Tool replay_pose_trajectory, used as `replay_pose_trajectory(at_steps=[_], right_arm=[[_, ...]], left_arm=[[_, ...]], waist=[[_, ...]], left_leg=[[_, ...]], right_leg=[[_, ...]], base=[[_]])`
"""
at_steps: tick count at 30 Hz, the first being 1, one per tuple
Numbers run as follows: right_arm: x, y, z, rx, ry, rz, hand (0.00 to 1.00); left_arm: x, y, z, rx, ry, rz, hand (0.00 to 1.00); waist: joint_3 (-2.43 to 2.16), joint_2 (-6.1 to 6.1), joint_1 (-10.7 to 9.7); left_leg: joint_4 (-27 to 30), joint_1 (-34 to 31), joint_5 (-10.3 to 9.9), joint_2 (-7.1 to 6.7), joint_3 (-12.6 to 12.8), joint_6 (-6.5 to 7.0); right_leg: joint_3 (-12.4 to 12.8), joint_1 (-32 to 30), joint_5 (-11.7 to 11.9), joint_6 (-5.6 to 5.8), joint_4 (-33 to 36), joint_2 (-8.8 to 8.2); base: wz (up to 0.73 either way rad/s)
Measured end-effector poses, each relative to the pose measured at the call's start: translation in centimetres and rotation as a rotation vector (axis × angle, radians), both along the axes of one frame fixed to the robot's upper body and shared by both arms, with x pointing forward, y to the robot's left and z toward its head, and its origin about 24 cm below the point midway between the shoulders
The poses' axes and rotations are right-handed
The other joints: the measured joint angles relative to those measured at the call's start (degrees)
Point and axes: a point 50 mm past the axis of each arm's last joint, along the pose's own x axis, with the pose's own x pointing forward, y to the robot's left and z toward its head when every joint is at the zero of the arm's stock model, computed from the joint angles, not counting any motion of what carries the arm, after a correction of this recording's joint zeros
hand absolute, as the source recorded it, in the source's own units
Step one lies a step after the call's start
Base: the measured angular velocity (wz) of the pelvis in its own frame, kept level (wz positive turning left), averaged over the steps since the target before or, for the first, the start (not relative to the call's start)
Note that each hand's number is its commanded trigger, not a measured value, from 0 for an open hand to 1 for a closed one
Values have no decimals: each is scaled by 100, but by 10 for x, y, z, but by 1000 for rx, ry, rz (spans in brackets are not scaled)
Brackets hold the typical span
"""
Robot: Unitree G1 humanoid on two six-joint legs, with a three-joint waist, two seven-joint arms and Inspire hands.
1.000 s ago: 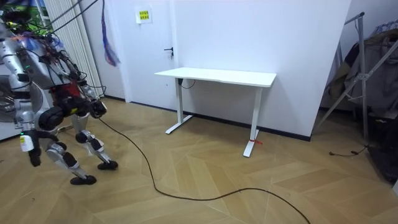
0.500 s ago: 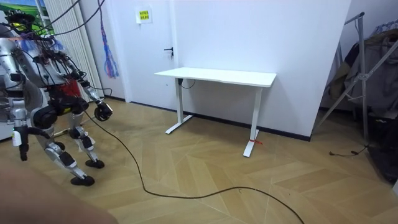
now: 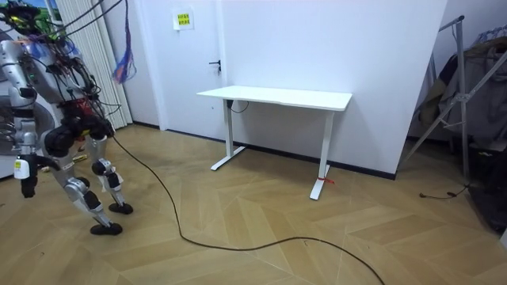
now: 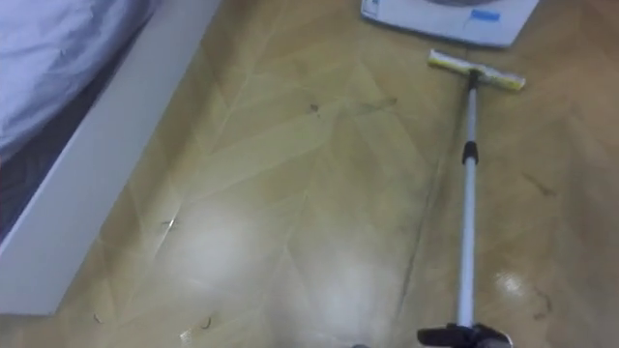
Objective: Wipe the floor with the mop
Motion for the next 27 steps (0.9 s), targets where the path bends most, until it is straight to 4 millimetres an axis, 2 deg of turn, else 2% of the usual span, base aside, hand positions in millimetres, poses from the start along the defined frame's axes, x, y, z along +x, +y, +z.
replay_pose_trajectory(at_steps=[1,3,5,6,9,12,15,19,20,27], right_arm=[[-6,0,-2,5,11,-2,100],[-36,3,-12,23,62,-9,100],[-59,10,-19,41,101,-24,100],[-74,15,-23,50,127,-35,100],[-97,28,-30,76,168,-55,100],[-110,42,-34,113,188,-67,100],[-113,45,-35,120,187,-68,100],[-120,46,-35,126,198,-72,100],[-121,46,-35,133,200,-72,100],[-121,47,-35,131,205,-29,100]], left_arm=[[-1,1,0,6,2,6,0],[-6,6,1,31,13,21,0],[-9,8,2,50,17,35,0],[-11,8,1,53,24,39,0],[-15,4,0,63,32,46,0],[-17,4,0,73,37,35,0],[-18,7,1,80,33,60,0],[-22,11,2,95,46,66,0],[-27,12,2,102,58,65,0],[-56,12,1,70,168,68,0]], waist=[[-6,-15,-8],[-48,-79,-9],[-71,-98,-20],[-102,-81,-20],[-157,-64,-84],[-162,-91,-241],[-160,-108,-362],[-138,-83,-395],[-137,-90,-401],[-129,-55,-428]], left_leg=[[-150,133,70,4,2,-2],[-783,696,301,0,1,-17],[-1097,1051,395,19,8,-34],[-1222,1230,400,51,13,-37],[-1443,1562,407,91,11,-44],[-1576,1797,434,99,-9,-52],[-1608,1907,434,101,32,-52],[-1719,2057,436,129,58,-49],[-1743,2106,436,163,82,-49],[-1758,2219,436,170,122,-49]], right_leg=[[-8,135,52,8,-150,15],[-27,665,223,31,-690,72],[-50,1005,303,46,-1015,129],[-51,1194,345,46,-1187,180],[14,1549,399,64,-1400,278],[43,1821,415,75,-1554,305],[86,1918,430,90,-1628,318],[62,2096,446,115,-1754,344],[89,2160,470,117,-1827,366],[238,2258,529,101,-1923,441]], base=[[0],[0],[0],[-4],[-15],[-3],[-4],[0],[-8],[-13]])
